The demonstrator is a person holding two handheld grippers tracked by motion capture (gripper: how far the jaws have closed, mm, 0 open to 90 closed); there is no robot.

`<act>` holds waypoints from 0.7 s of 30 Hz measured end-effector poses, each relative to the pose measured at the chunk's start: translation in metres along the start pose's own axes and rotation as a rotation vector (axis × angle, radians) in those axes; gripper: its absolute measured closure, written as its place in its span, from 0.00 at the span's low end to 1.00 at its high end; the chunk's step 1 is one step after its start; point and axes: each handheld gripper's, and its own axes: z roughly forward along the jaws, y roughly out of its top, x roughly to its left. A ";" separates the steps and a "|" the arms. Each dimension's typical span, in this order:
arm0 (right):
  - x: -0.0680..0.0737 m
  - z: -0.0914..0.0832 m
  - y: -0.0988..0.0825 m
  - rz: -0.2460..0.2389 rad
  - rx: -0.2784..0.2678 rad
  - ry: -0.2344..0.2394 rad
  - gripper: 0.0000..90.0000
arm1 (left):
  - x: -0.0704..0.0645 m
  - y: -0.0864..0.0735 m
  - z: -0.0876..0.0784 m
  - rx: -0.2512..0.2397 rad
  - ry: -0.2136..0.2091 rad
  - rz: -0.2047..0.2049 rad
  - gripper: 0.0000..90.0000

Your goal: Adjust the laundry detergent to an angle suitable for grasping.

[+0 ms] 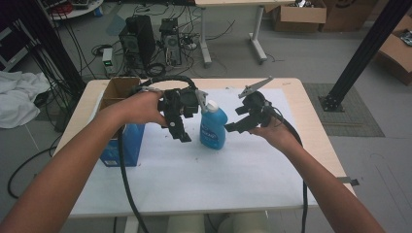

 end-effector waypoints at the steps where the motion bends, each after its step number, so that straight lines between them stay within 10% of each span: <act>1: 0.000 0.002 0.000 -0.005 0.003 0.002 0.18 | 0.000 0.000 0.000 0.000 0.000 -0.001 0.23; 21: 0.003 0.039 0.008 -0.012 -0.026 0.025 0.18 | 0.001 -0.003 0.000 -0.002 0.004 -0.007 0.23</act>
